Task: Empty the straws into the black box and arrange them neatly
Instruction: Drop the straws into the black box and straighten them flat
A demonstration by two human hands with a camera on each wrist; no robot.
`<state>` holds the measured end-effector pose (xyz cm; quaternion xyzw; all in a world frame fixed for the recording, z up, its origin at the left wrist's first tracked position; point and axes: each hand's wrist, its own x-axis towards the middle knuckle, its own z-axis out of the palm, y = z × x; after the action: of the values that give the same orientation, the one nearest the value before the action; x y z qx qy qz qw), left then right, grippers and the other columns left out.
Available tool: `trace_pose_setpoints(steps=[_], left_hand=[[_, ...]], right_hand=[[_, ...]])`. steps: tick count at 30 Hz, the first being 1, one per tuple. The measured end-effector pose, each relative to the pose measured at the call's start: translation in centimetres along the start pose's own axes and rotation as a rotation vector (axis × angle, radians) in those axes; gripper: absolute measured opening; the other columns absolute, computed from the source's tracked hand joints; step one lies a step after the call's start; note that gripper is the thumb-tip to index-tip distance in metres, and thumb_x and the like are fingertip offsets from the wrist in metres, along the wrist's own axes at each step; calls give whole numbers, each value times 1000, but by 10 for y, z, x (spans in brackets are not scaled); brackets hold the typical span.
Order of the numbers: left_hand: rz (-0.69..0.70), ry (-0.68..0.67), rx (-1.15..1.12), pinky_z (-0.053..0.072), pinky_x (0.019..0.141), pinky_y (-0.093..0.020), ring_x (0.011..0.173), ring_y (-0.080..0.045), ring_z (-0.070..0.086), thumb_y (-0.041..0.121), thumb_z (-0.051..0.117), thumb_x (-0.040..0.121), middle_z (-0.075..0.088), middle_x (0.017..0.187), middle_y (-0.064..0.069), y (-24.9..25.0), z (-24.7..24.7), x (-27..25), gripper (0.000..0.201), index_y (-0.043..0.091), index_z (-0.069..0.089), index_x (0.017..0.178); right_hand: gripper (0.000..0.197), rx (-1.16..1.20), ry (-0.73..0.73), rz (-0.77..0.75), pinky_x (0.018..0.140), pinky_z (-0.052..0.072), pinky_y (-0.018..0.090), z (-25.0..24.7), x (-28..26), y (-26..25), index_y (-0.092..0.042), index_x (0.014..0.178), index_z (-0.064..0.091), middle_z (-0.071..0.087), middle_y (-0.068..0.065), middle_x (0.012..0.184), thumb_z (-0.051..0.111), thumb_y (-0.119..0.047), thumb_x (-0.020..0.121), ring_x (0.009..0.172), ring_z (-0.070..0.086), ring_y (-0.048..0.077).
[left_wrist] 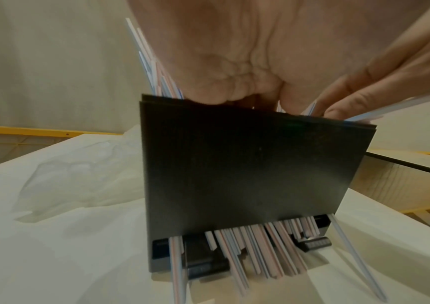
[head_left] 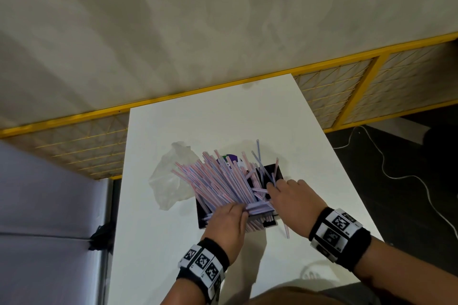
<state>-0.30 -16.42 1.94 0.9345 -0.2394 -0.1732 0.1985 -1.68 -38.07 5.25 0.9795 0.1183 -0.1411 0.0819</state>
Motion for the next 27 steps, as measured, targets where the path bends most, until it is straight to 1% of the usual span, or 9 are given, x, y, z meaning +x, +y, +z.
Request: trace_pose_setpoints(steps=[7, 11, 13, 15, 16, 18, 20, 22, 27], left_hand=[[-39, -47, 3, 36, 111, -32, 129, -20, 49, 43, 27, 109, 57, 142, -1, -3, 3, 1, 53, 19, 43, 153], [-39, -53, 24, 35, 112, -33, 130, -22, 49, 45, 26, 109, 56, 143, -2, -4, 5, 0, 54, 19, 45, 152], [-36, -54, 30, 35, 113, -34, 130, -21, 49, 45, 25, 109, 56, 143, -1, -4, 5, 1, 54, 19, 48, 151], [-32, -53, 32, 36, 112, -35, 128, -21, 51, 45, 26, 109, 58, 141, -1, -3, 5, 1, 53, 19, 50, 149], [-29, -52, 38, 37, 111, -35, 126, -21, 51, 44, 26, 109, 59, 139, -1, -3, 5, 1, 53, 19, 52, 148], [-23, -56, 58, 38, 109, -35, 122, -21, 53, 43, 25, 109, 60, 134, -1, -2, 4, 2, 52, 18, 54, 145], [-21, -81, 83, 40, 107, -36, 119, -22, 53, 46, 22, 109, 60, 130, 0, -1, 3, 2, 53, 20, 55, 140], [-18, -108, 128, 42, 105, -37, 116, -22, 54, 49, 17, 108, 61, 126, 3, -1, 2, 2, 54, 24, 58, 132], [-37, -162, 122, 44, 104, -39, 115, -24, 54, 53, 16, 107, 62, 124, 4, -4, 2, 5, 58, 27, 65, 124]], right_hand=[[20, 83, -73, -68, 69, 42, 32, -5, 8, 14, -21, 120, 53, 60, 1, 112, 52, -20, 100, 91, 65, 22], [13, 95, -109, -119, 70, 54, 36, -9, 4, 27, -20, 113, 57, 59, 1, 108, 49, -19, 103, 91, 62, 23], [19, 105, -89, -157, 67, 52, 38, -14, 2, 26, -21, 113, 57, 57, 2, 104, 44, -35, 107, 87, 56, 23], [45, 226, -78, -88, 68, 49, 35, -19, -3, 19, -24, 113, 54, 59, 1, 103, 38, -64, 99, 82, 58, 22], [53, 256, -95, -56, 67, 46, 34, -19, -4, 14, -25, 116, 52, 60, 0, 105, 39, -71, 93, 83, 61, 22], [52, 170, -133, -36, 66, 41, 34, -18, -7, 2, -21, 127, 47, 60, 2, 112, 48, -61, 94, 88, 65, 25], [43, 83, -165, -11, 67, 40, 35, -18, -10, -4, -14, 139, 41, 57, 7, 121, 51, -28, 99, 92, 67, 28], [52, 40, -177, -9, 69, 38, 35, -20, -12, -1, -10, 146, 35, 55, 9, 126, 46, -7, 96, 94, 67, 29], [52, 25, -143, -59, 73, 37, 35, -33, -21, 16, -17, 144, 40, 54, 5, 123, 35, -3, 94, 94, 64, 27]])
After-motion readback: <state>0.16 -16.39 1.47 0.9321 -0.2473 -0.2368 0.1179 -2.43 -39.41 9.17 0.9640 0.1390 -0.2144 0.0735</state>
